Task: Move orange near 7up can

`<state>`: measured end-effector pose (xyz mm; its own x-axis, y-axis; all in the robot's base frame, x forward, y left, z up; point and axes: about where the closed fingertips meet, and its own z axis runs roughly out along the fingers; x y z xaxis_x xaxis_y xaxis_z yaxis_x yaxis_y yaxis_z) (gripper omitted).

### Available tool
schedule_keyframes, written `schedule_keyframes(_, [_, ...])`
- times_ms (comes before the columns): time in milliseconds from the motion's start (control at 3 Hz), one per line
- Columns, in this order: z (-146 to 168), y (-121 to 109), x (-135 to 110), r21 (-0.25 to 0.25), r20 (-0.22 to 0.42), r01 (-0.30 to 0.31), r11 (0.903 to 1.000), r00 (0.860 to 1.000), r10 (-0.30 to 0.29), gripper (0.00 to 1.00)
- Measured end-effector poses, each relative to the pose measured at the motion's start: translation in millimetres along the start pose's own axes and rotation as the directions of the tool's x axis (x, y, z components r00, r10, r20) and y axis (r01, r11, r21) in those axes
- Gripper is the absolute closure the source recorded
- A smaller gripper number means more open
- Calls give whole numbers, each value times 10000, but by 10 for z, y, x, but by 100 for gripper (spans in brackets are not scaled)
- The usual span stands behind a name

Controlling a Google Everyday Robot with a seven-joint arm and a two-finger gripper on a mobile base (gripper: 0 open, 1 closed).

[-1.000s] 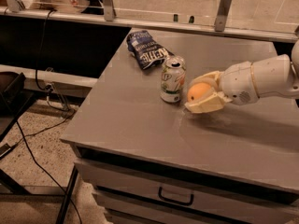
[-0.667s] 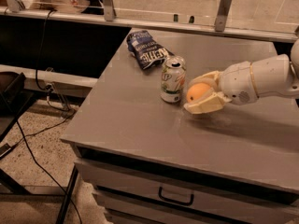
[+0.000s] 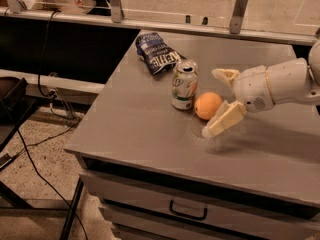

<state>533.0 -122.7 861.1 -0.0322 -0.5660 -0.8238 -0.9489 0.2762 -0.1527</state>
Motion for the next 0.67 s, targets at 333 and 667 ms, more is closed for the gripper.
schedule_keyframes(333, [5,-1,-4,-27,10,7,10000,10000,-7,0])
schedule_keyframes(667, [-140,-143,-1,-67,-31,285,9996,9996,-285,0])
